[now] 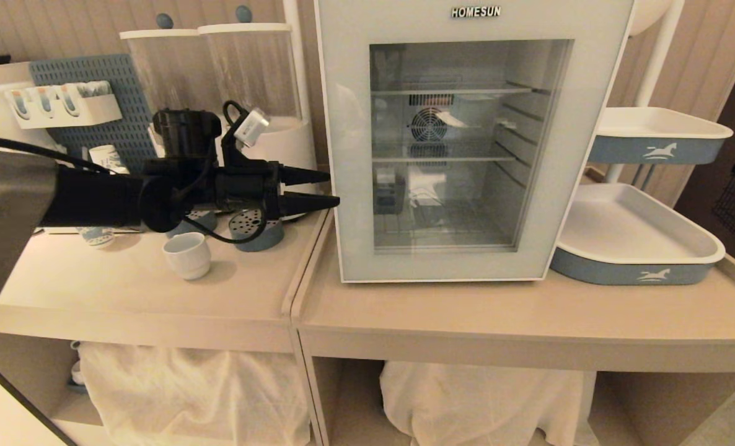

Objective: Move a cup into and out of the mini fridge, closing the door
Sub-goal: Open the freezer door

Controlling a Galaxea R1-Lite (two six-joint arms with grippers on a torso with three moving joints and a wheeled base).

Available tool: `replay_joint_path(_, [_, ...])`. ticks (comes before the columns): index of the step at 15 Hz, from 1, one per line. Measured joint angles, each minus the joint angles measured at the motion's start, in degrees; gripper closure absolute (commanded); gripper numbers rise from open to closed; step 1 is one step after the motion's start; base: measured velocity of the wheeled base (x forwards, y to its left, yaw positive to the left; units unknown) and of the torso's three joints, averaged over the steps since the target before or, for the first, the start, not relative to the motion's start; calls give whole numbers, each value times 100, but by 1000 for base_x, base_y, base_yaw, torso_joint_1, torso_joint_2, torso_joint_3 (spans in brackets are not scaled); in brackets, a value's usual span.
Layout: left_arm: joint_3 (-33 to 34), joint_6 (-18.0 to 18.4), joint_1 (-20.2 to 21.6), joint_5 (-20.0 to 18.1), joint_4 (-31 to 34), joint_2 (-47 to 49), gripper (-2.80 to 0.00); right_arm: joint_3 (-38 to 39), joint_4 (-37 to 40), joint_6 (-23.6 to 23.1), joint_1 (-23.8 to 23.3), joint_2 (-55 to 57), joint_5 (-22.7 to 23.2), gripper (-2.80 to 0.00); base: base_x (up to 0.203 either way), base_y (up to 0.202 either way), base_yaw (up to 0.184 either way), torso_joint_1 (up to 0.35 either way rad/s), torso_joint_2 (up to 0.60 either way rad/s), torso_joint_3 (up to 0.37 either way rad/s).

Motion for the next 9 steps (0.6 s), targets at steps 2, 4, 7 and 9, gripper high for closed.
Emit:
replay_joint_path(2, [-124, -19, -5, 0, 11, 105, -280, 0, 0, -2, 0, 0, 0, 0, 0, 0, 0, 0, 0, 0])
replay_joint_path(4, [-165, -52, -26, -13, 23, 161, -280, 0, -2, -3, 0, 0, -2, 0, 0, 0, 0, 0, 0, 0])
replay_joint_path(7, [-145, -220, -88, -77, 23, 168, -280, 0, 0, 0, -2, 0, 0, 0, 0, 0, 0, 0, 0, 0])
replay_joint_path(9, [-107, -363, -148, -272, 26, 133, -280, -2, -2, -2, 0, 0, 0, 0, 0, 0, 0, 0, 0, 0])
